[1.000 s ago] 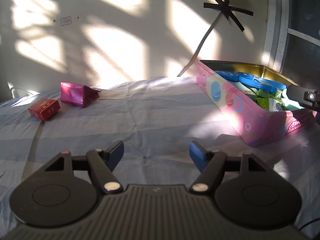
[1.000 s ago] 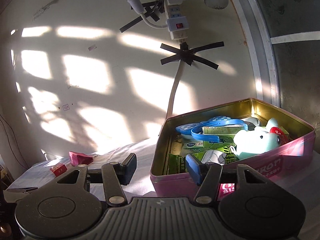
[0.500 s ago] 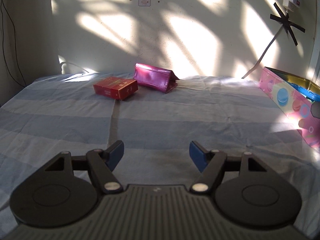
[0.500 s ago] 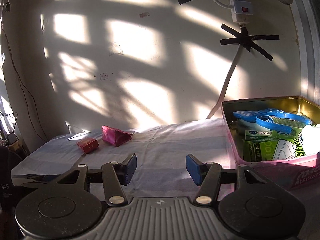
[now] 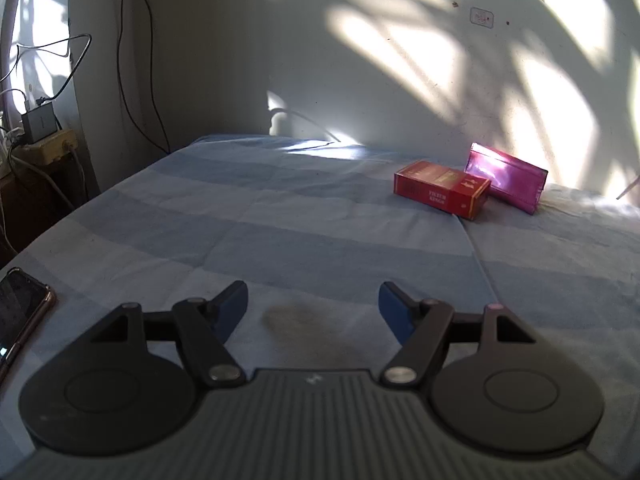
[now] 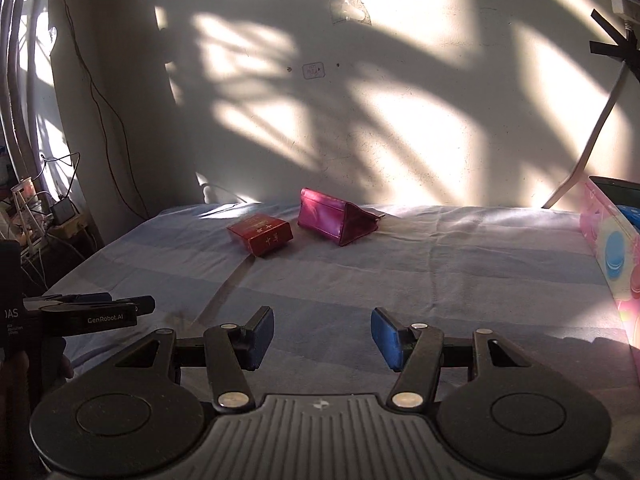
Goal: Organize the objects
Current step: 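Withdraw both grippers and move toward the red box, then close both grippers on the red box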
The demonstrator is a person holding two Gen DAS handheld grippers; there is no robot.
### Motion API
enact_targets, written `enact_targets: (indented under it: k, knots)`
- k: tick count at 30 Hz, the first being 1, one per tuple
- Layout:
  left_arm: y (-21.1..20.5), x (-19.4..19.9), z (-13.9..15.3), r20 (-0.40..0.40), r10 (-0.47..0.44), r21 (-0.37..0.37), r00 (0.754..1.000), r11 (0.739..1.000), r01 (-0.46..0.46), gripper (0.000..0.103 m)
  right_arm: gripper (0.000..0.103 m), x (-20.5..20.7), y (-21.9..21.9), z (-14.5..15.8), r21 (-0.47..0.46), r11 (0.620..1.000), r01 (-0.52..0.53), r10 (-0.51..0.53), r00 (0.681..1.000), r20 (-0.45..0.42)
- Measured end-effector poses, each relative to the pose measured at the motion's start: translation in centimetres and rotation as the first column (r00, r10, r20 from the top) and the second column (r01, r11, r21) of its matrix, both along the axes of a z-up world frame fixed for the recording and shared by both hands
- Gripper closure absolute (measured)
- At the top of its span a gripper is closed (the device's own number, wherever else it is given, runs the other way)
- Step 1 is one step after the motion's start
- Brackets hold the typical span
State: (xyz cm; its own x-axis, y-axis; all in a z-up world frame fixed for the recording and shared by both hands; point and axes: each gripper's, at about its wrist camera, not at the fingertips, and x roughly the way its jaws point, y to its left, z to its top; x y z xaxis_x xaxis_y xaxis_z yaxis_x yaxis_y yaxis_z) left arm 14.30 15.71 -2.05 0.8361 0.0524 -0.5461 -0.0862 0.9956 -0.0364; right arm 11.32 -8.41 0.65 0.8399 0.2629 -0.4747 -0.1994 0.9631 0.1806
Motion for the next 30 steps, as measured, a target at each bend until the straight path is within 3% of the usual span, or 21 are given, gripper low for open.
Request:
enact_targets:
  k: [2, 4, 10, 18, 21, 24, 30]
  knots:
    - [1.5, 0.4, -0.2, -0.012, 0.015, -0.113, 1.0, 0.993, -0.016, 0.029, 0.047, 1.8, 1.3, -0.2, -0.007, 0.999, -0.031, 0.031, 1.0, -0.003]
    - [2.1, 0.2, -0.2, 0.006, 0.026, -0.159, 1.0, 0.987, -0.025, 0.029, 0.047, 3.8, 2.6, -0.4, -0.023, 0.998, -0.065, 0.065, 0.998, -0.003]
    - [1.8, 0.0, -0.2, 0.027, -0.003, -0.183, 1.0, 0.983, 0.008, 0.029, 0.046, 11.3, 5.4, -1.1, -0.085, 0.986, -0.142, 0.14, 0.99, -0.022]
    - [2.0, 0.4, -0.4, 0.016, -0.031, -0.203, 0.999, 0.979, 0.034, 0.029, 0.03, 18.5, 7.6, -1.9, -0.121, 0.976, -0.182, 0.177, 0.983, -0.051]
    - [2.0, 0.5, -0.5, 0.016, -0.04, -0.202, 0.999, 0.978, 0.042, 0.029, 0.031, 19.7, 8.6, -2.3, -0.159, 0.968, -0.192, 0.183, 0.981, -0.068]
    - [2.2, 0.5, -0.5, 0.017, -0.04, -0.209, 0.999, 0.977, 0.043, 0.028, 0.039, 19.8, 9.1, -2.6, -0.187, 0.961, -0.204, 0.19, 0.978, -0.087]
    - [2.4, 0.3, -0.5, 0.022, -0.041, -0.231, 0.999, 0.972, 0.045, 0.028, 0.043, 15.4, 8.8, -2.1, -0.2, 0.949, -0.242, 0.232, 0.97, -0.072]
